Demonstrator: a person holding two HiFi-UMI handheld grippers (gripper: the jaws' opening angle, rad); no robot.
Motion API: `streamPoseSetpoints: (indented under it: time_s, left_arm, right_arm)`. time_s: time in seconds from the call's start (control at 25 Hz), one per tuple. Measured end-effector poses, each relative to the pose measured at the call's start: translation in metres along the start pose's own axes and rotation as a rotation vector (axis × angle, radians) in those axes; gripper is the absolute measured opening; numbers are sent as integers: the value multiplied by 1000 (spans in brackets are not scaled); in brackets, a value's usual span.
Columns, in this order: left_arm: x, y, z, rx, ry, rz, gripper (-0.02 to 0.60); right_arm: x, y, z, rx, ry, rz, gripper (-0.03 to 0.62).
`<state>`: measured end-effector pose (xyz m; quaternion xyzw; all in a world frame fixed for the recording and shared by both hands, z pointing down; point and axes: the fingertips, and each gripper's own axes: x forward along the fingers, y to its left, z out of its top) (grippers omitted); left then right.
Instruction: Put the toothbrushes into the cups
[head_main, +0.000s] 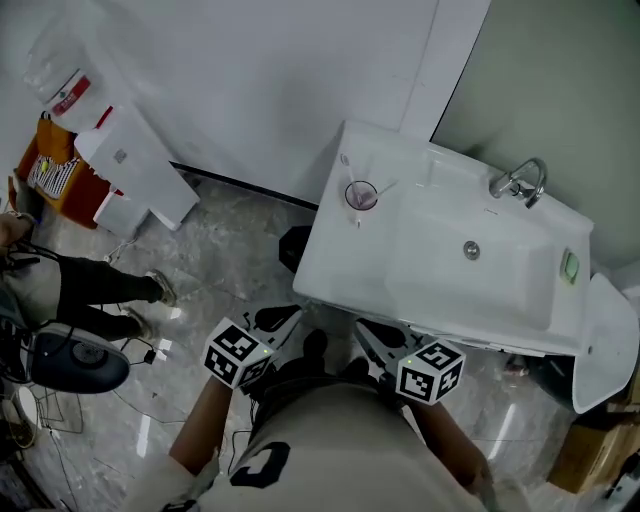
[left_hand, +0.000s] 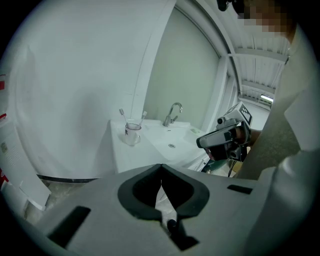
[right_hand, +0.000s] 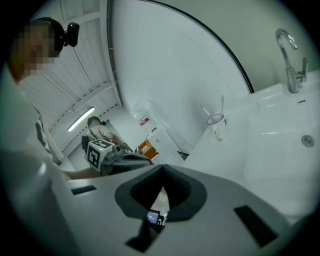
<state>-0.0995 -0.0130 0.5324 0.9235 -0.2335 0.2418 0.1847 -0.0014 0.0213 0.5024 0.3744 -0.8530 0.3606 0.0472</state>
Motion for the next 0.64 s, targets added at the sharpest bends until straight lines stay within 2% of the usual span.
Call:
streamPoseSetpoints:
  time_s: [0.32, 0.64]
  left_arm:
    - [7, 59, 14, 24, -18, -37, 20]
    - [23, 84, 30, 40, -36, -97, 20]
  right_arm:
    - [40, -13, 32, 2, -48, -73, 11]
    - [67, -21, 36, 35, -50, -102, 11]
